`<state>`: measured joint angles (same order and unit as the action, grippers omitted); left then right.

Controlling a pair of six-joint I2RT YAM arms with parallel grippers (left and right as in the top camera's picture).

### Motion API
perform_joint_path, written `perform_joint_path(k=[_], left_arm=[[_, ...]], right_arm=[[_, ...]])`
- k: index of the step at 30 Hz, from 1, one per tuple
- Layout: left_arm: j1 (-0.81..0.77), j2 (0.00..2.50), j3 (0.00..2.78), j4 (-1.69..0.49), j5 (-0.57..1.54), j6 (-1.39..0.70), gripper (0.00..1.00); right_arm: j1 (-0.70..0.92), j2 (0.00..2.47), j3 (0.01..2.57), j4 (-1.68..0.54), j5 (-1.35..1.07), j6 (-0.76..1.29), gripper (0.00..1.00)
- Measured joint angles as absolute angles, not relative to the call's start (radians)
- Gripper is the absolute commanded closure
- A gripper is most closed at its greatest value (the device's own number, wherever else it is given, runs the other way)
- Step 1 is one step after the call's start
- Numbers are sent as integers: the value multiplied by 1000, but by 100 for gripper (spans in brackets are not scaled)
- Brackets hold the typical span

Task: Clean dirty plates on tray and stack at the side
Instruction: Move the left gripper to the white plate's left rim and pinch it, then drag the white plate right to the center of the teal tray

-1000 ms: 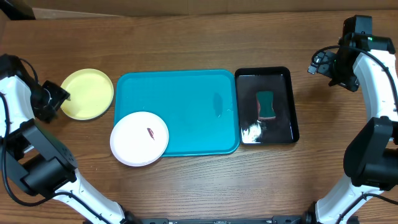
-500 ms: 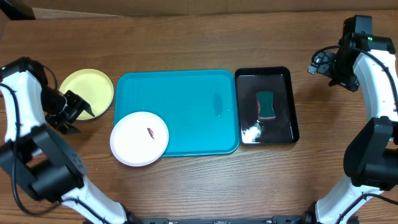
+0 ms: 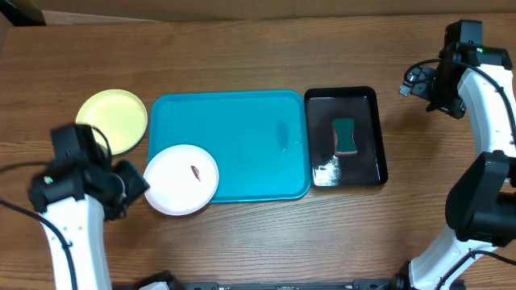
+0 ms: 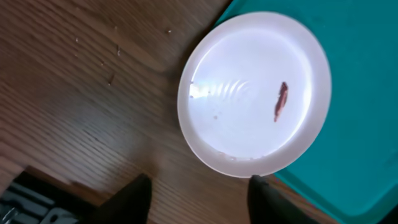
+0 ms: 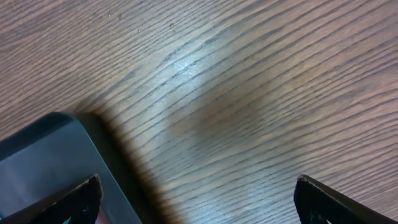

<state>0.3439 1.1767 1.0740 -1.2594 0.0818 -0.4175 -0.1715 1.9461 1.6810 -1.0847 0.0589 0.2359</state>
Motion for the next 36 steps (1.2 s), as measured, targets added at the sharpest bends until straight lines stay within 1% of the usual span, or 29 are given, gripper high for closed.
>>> perform_joint_path(k=[4,6,8,15,18,23,25,28,33,36], left_arm=[[344,1170,941,-1149,77,-442,57],[344,1184,892,-1100,76,-457,64],[344,1211,856,-1060,76,-473,68],[344,1335,823,-1034,74,-477,69],[344,1373,819,-1003,73,-477,71],[344,1428,794,-945,74,-479,78],[344,1444,791,-928,74,-480,83],[344,1449,791,-920,74,-481,96],[344,1449,791,-919,85,-489,96],[344,1449,792,-912,130,-477,96]], right_arm=[[-171,1946,1681,-1084,59,236,0],[-171,1946,1681,-1085,60,236,0],[-171,1946,1681,-1084,59,236,0],[-171,1946,1681,-1084,59,235,0],[-171,1946,1681,-1084,59,235,0],[-171,1946,1681,-1084,59,236,0],[-171,1946,1681,-1085,59,236,0],[-171,1946,1681,-1085,59,236,0],[-171,1946,1681,-1085,59,236,0],[-171,1946,1681,-1084,60,236,0]])
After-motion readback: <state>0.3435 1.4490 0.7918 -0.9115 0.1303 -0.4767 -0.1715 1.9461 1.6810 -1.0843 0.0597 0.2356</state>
